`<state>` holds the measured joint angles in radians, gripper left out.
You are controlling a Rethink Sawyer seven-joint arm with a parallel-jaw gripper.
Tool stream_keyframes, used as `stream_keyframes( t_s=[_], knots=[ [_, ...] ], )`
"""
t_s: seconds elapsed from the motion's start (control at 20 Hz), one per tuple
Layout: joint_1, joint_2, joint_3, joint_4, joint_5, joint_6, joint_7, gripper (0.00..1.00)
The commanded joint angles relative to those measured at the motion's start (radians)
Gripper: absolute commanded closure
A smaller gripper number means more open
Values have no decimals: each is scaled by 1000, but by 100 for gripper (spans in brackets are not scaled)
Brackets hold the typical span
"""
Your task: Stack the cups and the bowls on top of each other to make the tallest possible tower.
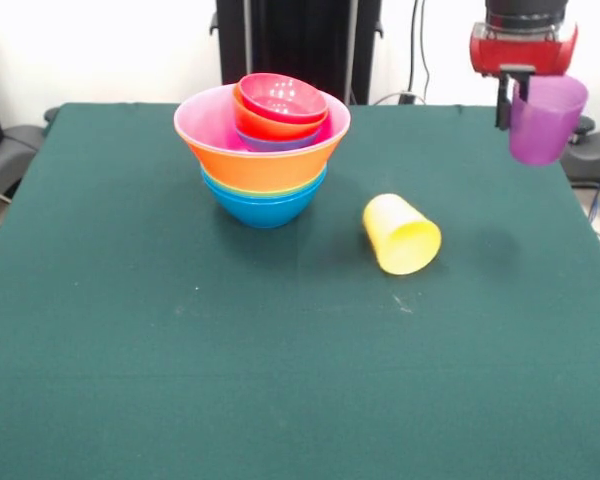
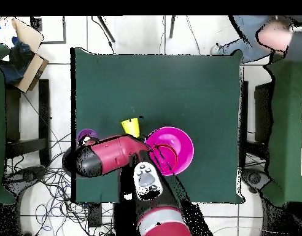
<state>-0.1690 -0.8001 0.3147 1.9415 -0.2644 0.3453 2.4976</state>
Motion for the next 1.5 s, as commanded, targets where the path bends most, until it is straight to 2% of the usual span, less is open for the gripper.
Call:
stream_keyframes(
  t_s=[0.05, 0.45, 0.6, 0.95, 1.2, 1.5],
  knots=[
    [-146, -180, 194, 164, -41, 210, -331, 100],
    [-334, -325, 355, 301, -17, 278, -417, 100],
    [-381, -355, 399, 335, -13, 289, -428, 100],
    [-436, -405, 466, 387, 3, 298, -415, 100],
    [-459, -387, 485, 406, -38, 262, -387, 100],
    [-534, -390, 529, 425, -77, 245, -425, 100]
  ],
)
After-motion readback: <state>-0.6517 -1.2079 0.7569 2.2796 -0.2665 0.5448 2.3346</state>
